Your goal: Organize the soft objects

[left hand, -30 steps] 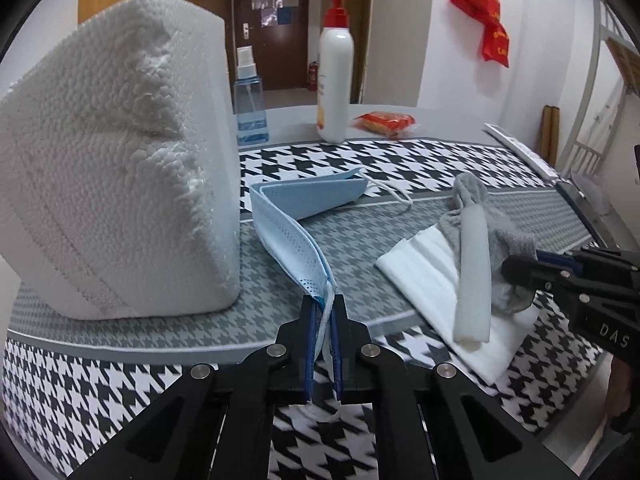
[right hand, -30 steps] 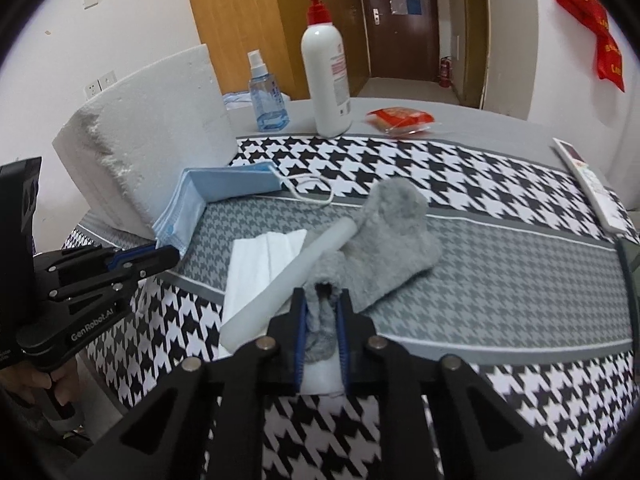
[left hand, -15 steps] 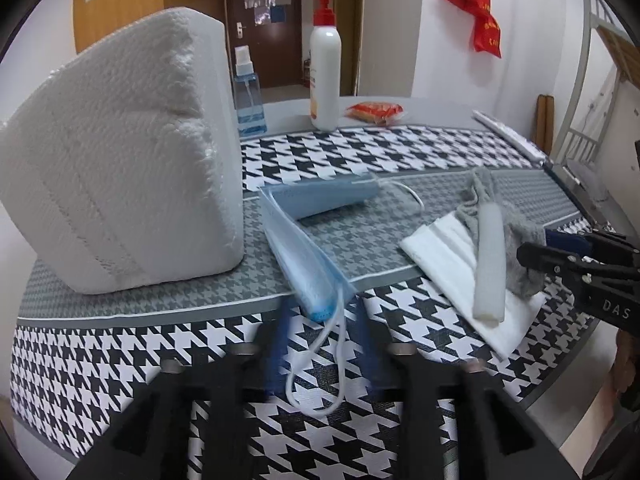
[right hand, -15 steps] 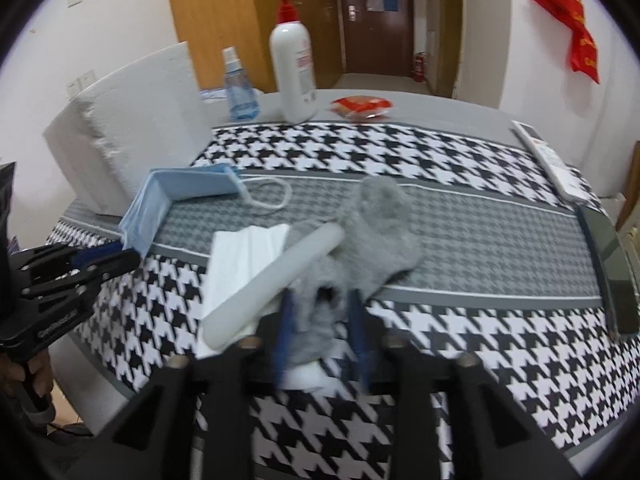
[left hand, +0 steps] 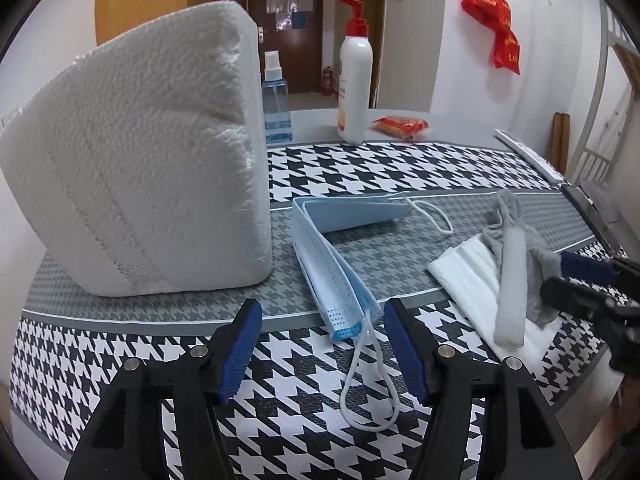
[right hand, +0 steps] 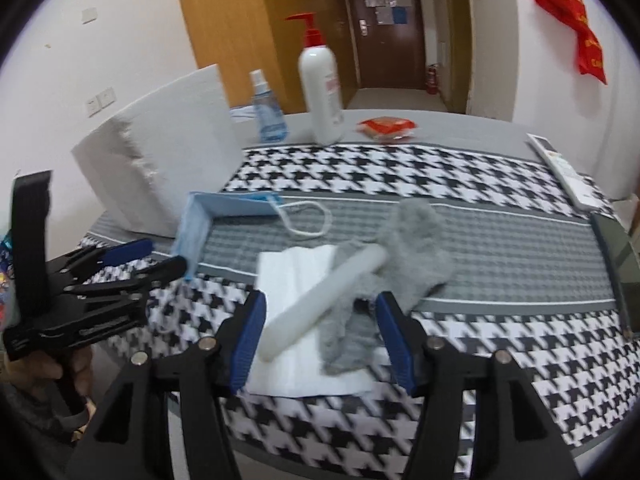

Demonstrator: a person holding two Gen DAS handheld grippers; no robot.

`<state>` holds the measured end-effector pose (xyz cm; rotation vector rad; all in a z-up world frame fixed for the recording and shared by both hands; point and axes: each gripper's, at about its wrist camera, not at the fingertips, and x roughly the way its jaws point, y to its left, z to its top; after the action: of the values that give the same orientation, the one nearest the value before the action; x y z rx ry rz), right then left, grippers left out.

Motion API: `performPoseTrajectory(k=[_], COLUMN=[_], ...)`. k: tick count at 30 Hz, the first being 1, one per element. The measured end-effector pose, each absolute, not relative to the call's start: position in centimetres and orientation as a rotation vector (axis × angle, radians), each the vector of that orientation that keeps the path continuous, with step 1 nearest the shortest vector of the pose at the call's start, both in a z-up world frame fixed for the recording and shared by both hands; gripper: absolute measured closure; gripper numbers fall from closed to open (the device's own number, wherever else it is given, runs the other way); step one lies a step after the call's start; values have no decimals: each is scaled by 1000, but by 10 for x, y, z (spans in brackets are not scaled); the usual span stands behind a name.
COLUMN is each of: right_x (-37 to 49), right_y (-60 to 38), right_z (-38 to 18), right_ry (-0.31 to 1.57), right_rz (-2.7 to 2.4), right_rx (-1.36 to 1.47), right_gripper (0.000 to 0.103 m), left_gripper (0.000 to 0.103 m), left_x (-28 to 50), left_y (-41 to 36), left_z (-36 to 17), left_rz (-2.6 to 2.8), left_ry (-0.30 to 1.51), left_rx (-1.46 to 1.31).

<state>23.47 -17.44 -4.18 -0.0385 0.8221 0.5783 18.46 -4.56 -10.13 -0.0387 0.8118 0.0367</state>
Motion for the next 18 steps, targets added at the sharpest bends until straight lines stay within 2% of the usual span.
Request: performPoseTrajectory(k=[4, 13, 18], right_x=[233, 219, 238], right_y=[-165, -160, -178], right_z=[-46, -27, -36], right_ry=[838, 764, 792], right_rz=[552, 529, 427], right_rx=[-43, -92, -186], right_gripper=[47, 47, 47], left_gripper=[38, 38, 37], left_x=[184, 181, 186], left_y=[-43, -35, -38], left_z=[-100, -95, -95], left_rz=[36, 12, 5], left_ry=[798, 776, 791], left_rx=[-35, -40, -22])
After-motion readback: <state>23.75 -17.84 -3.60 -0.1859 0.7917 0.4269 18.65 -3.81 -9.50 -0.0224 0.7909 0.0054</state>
